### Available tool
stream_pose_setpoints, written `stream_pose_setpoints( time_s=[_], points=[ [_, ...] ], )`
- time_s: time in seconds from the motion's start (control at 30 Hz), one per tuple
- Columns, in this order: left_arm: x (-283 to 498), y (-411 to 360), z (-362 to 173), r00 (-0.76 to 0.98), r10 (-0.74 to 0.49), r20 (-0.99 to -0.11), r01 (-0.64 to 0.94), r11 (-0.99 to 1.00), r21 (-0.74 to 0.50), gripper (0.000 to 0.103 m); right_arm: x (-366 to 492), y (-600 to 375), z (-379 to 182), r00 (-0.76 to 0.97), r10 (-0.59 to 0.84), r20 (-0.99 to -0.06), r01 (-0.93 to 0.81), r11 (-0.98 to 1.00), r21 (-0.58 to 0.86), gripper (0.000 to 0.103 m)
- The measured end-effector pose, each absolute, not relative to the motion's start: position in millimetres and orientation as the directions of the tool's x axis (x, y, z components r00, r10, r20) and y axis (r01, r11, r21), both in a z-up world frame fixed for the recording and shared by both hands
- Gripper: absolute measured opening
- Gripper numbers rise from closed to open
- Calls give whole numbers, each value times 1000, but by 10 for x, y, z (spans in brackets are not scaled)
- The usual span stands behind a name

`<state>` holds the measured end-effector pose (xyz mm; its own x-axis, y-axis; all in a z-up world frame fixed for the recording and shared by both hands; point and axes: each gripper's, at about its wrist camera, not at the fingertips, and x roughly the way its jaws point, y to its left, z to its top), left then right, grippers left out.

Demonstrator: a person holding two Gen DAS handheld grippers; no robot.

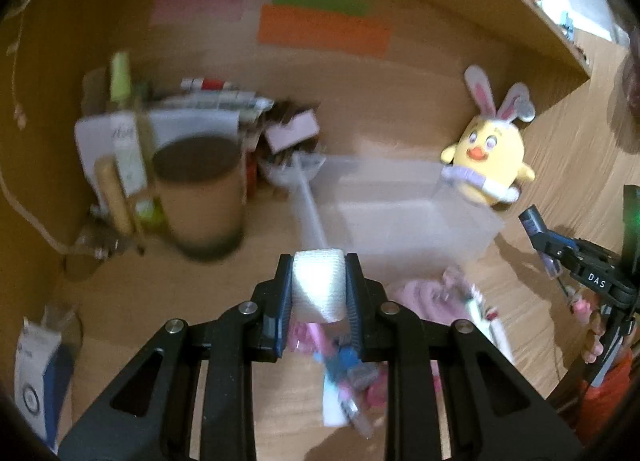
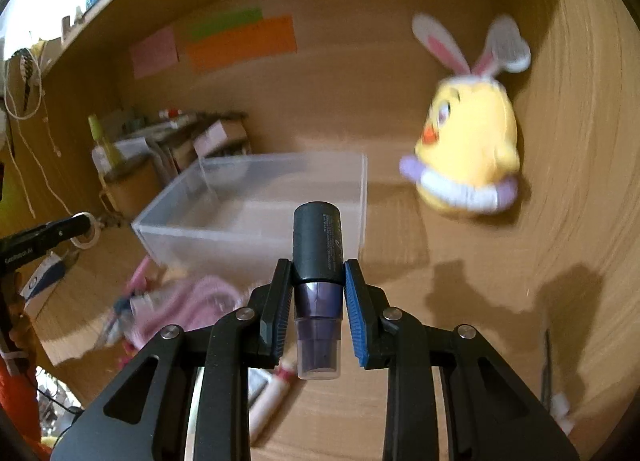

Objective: Organize objects
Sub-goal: 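Grasp the black-capped purple lipstick with the right gripper while the left grasps the white tape roll, then carry both items into the clear bin and open both grippers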

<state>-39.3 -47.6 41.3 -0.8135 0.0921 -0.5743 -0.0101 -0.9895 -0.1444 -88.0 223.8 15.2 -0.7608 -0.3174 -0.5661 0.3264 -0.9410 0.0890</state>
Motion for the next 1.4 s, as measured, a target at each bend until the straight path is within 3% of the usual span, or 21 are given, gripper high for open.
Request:
stream_pose_setpoints(
  time_s=[0.23,0.4,0.87,1.27,1.33,1.4],
  points=[
    [-773,-373,618,-811,131,-571,-55,-987,-148,24,-1173,2072,473,-777,-335,-533,355,-932,68,24],
    [-1105,-340,566,-773,155,-615,-66,-984,-165,24,-1472,1946,496,-738,-374,-562,388,-916,100,24],
    [-1787,-80,86,-644,179,-744,-103,-984,-148,24,-2191,1535,-113,-582,-341,-738,423,-902,83,24],
    [-1988,67,-94,-617,94,-781,-110,-993,-33,25,-2342,1322,-396,-517,-305,-800,453,-890,47,24],
    [-1983,68,-86,-614,98,-784,-114,-993,-34,28,-2352,1317,-402,-510,-306,-804,451,-891,53,24],
    [-1955,64,-60,-615,104,-782,-117,-992,-39,38,-2351,1319,-400,-505,-309,-806,448,-892,60,24]
  ],
)
